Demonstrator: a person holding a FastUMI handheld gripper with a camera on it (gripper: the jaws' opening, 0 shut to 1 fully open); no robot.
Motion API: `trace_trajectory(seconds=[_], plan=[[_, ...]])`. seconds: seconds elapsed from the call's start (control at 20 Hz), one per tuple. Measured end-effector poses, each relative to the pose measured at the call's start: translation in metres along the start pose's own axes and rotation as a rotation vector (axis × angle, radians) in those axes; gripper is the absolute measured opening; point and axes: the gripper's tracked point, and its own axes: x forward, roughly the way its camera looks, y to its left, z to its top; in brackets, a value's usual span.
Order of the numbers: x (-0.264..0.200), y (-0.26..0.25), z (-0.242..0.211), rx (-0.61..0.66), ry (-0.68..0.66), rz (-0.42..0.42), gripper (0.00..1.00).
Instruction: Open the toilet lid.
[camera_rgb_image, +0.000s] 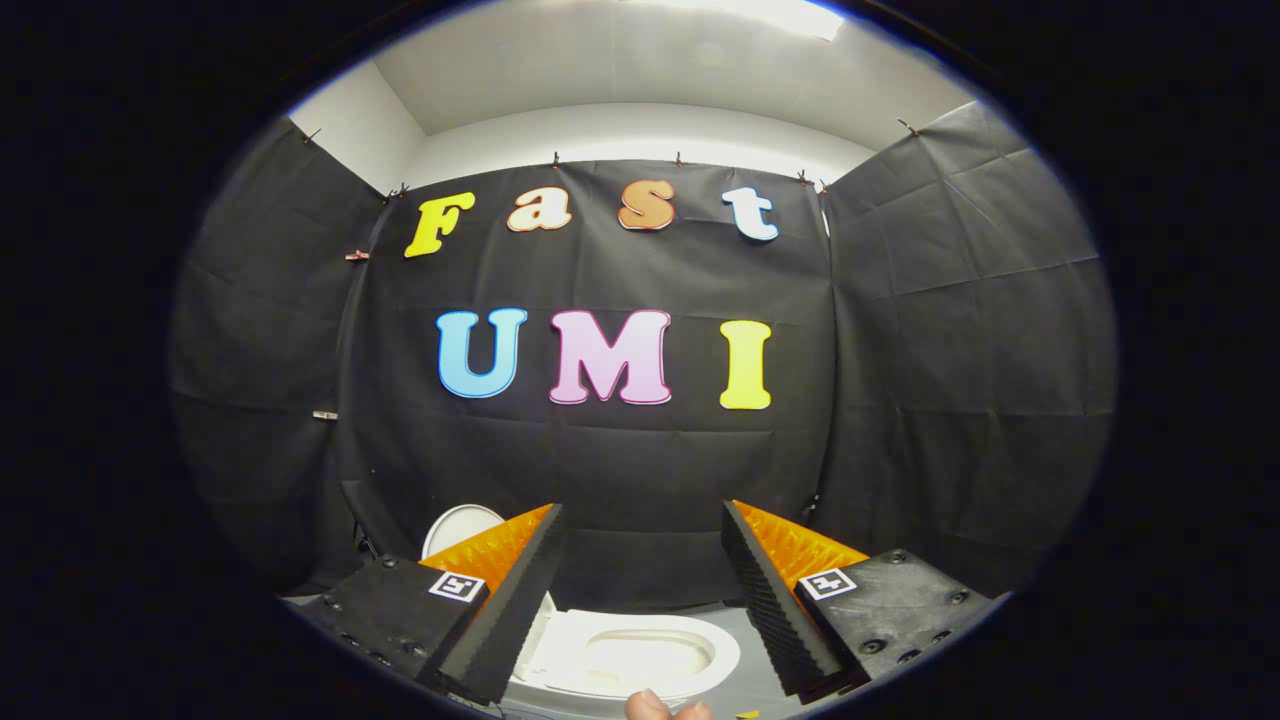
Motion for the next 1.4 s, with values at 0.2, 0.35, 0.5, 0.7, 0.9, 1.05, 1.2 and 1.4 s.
trace_trajectory(seconds=[0.2, 0.35, 0.5, 0.7, 0.9, 1.05, 1.2, 1.4], plan=[[-0.02, -0.041, 0.003, 0.011, -0.011, -0.023, 0.98], [-0.037, -0.065, 0.007, 0.015, -0.024, -0.035, 0.98], [-0.056, -0.079, 0.009, 0.035, -0.031, -0.033, 0.98], [-0.065, -0.089, -0.001, 0.047, -0.01, -0.028, 0.99], [-0.068, -0.098, -0.006, 0.041, 0.004, -0.022, 0.99], [-0.069, -0.099, -0.004, 0.084, 0.004, -0.033, 0.99], [-0.069, -0.097, -0.005, 0.069, 0.001, -0.024, 0.98], [-0.072, -0.09, -0.005, 0.037, 0.011, 0.0, 0.98]])
